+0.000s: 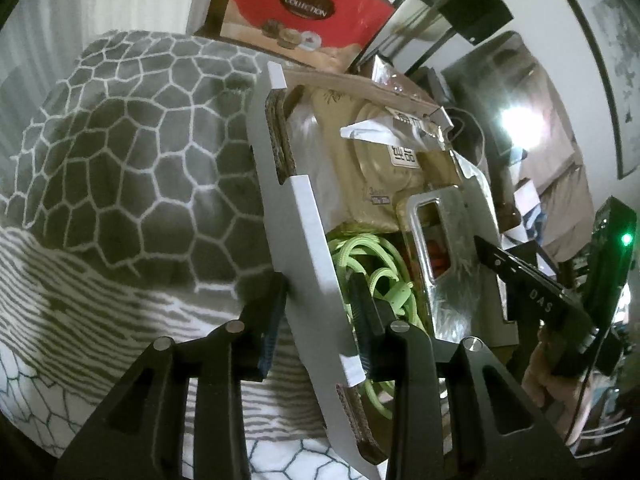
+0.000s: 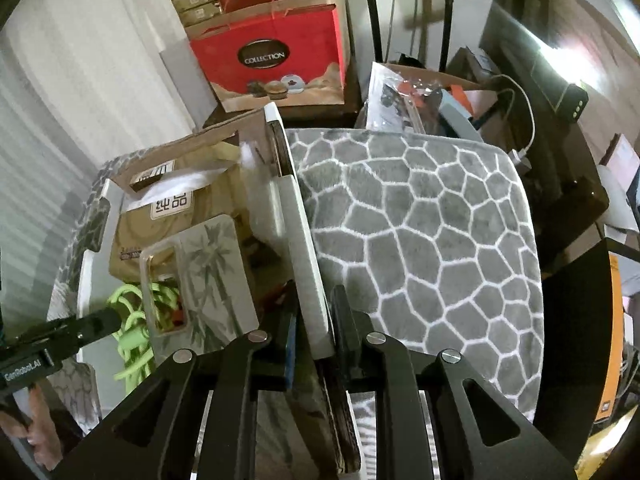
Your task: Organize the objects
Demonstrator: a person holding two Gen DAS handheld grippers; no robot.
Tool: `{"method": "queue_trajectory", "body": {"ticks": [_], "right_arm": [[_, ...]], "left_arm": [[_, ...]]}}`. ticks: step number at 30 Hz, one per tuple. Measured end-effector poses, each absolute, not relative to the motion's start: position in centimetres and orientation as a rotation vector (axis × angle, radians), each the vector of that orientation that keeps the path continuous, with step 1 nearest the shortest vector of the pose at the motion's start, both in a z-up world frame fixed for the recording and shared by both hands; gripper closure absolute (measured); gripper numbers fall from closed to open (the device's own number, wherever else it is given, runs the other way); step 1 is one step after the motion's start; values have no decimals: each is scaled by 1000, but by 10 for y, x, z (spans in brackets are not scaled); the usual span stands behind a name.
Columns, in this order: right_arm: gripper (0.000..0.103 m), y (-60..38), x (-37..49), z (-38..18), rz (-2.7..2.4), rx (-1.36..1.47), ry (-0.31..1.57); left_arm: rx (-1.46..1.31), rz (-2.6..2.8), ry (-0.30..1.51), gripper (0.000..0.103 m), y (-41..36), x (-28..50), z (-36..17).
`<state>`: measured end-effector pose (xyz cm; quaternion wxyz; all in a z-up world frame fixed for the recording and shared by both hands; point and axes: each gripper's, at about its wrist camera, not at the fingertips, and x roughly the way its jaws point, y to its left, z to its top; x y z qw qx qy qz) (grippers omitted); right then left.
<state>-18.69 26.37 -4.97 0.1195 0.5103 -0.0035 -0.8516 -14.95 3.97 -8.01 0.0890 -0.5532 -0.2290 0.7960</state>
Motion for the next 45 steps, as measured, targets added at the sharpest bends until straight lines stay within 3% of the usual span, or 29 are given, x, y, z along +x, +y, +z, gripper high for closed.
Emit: {"method": "queue_trajectory", "body": {"ticks": [1,3,4,11,13,17,25,36,41,43,45], "right_arm": [[81,266,-184,-45,-2516,1481,-13],[64,271,-177,-34,-2578,1468,-2],[63,273,-172,-29,-2604,1472,7],[62,287,-133,0,-2645,1440,-103],[62,290,-120,4,-2625,1433,-147],[56,291,-96,-1,-2558,1452,-235],[49,291,-58,-26,-2419,1507,-455],[48,280,-53,-50,-2313,1508,-644],[50,275,-57,-52,-2323,1488,-651],[52,273,-61,-53,-2314,1491,-657],[57,271,-63,-54,-2305,1496,-660]], "left_arm": [[-1646,2352,-702,63,37,-149,-79],[-1626,2352,-720,57,32,-149,-74],[-1613,2365,-706,57,29,-149,-69],[-1509,2460,-675,42,6,-164,-37],[-1472,2478,-670,33,0,-172,-29],[-1430,2524,-538,29,-2,-194,-22],[-1339,2474,-215,28,23,-234,-18],[-1366,2362,-181,29,39,-267,-47],[-1341,2360,-155,35,40,-264,-53],[-1343,2374,-153,45,38,-264,-53],[-1343,2371,-160,49,34,-264,-53]]}}
